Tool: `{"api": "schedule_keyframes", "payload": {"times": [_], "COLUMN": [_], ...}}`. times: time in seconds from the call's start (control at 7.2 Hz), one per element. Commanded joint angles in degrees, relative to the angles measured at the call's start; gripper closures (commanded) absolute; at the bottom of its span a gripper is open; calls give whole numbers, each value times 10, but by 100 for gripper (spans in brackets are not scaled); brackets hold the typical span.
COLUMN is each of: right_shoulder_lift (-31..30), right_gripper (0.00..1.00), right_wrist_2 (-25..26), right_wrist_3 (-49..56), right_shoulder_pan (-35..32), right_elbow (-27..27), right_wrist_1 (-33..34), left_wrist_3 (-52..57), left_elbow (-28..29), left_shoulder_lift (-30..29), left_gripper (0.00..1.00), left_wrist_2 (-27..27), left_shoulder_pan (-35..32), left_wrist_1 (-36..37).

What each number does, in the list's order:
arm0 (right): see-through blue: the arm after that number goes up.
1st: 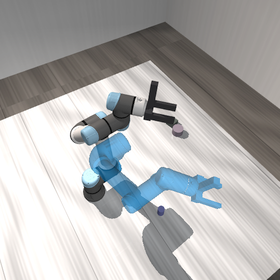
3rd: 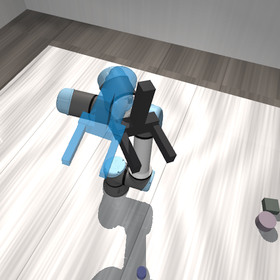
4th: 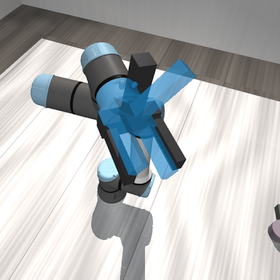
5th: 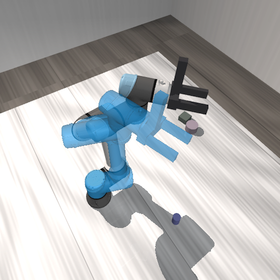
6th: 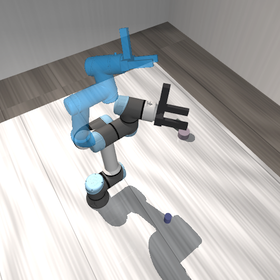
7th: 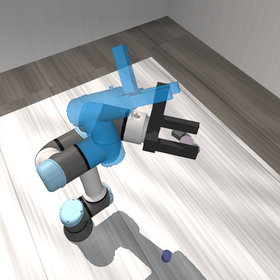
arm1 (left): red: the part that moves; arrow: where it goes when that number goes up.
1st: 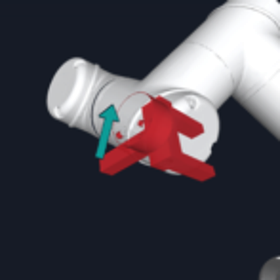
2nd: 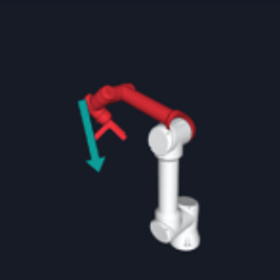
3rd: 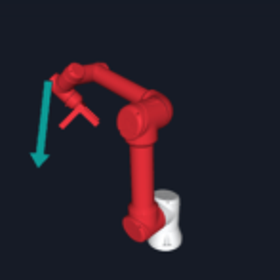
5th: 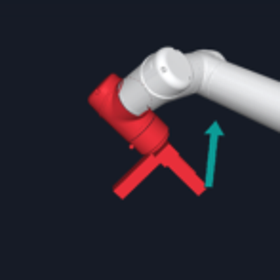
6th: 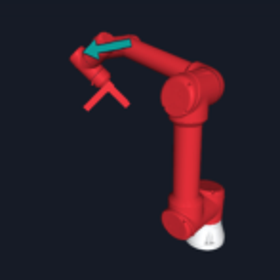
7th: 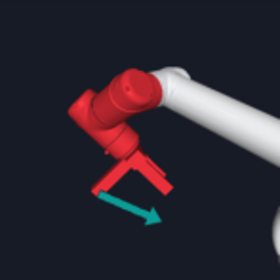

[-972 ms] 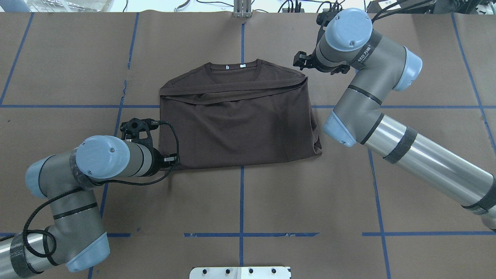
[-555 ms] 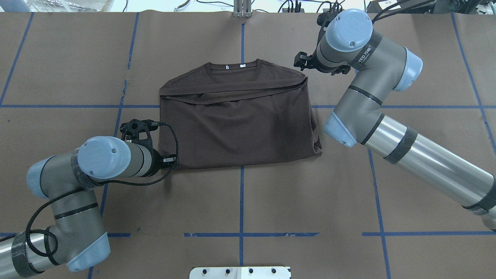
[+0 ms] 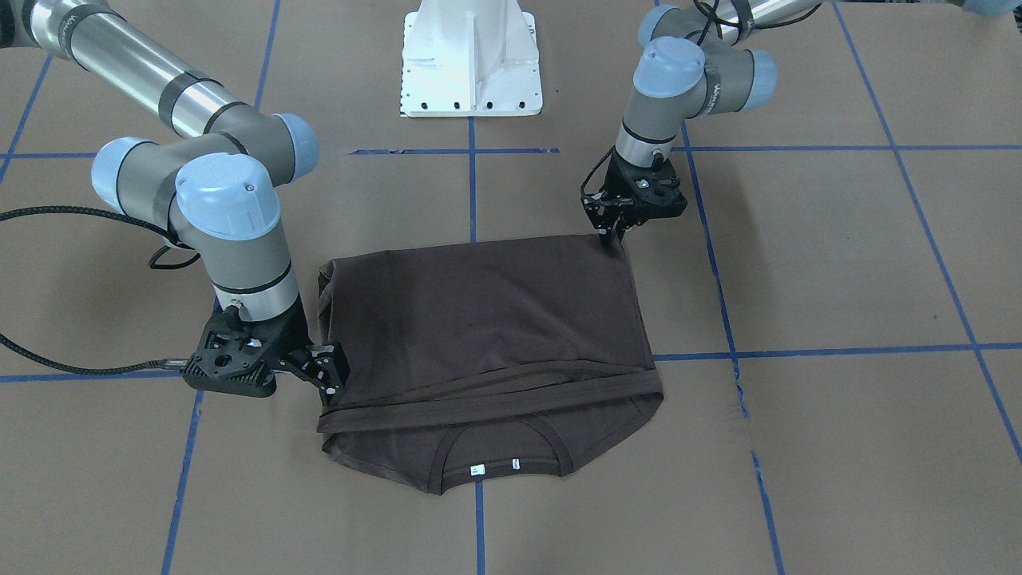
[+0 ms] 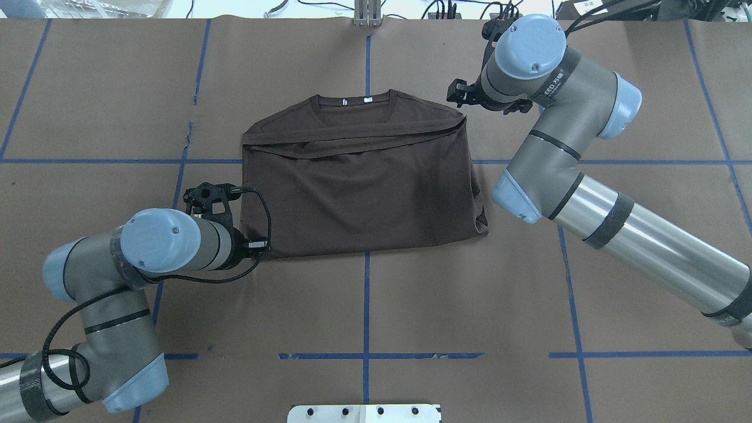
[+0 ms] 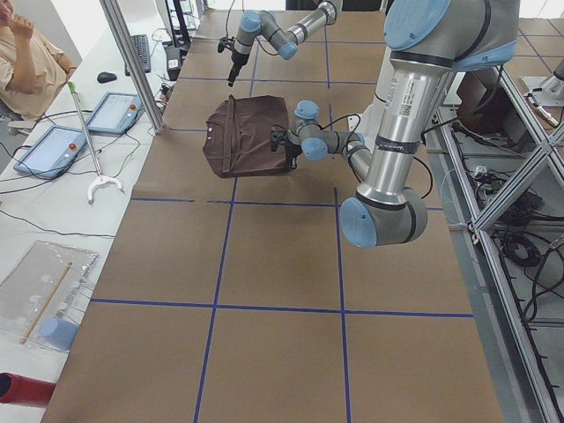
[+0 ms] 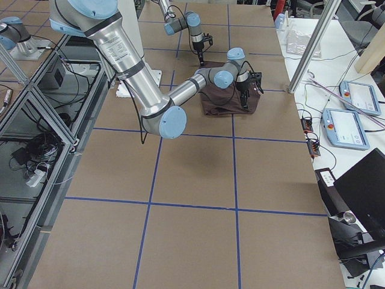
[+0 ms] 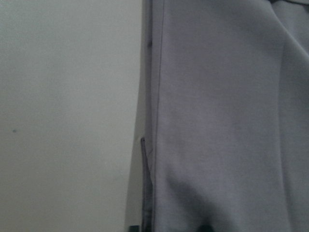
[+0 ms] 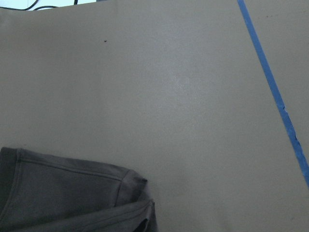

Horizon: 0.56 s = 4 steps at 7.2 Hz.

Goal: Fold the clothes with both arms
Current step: 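Grasp the folded side edge of the brown shirt with the left gripper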

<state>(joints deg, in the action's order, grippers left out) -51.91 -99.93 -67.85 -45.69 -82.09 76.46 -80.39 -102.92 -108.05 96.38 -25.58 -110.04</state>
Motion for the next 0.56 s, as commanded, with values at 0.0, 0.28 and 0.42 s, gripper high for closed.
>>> {"api": "schedule_keyframes", "payload": {"times": [0.0,0.28,0.42], "right_shoulder_lift": [0,-1,-1], "right_gripper": [0,0,0], "right_wrist_2": [0,0,0], "right_wrist_3": [0,0,0], "right_shoulder_pan": [0,0,0], "right_elbow": [0,0,0], "right_wrist_1": [0,0,0], "left_wrist_3": [3,56,105], "left_elbow": [-2,2,30], "left_shoulder_lift": [1,-1,-2], "left_gripper": [100,100,100], "left_wrist_2": [0,-1,-6], "left_shoulder_pan": [0,-23,-65], "left_wrist_1": [0,0,-2]}}
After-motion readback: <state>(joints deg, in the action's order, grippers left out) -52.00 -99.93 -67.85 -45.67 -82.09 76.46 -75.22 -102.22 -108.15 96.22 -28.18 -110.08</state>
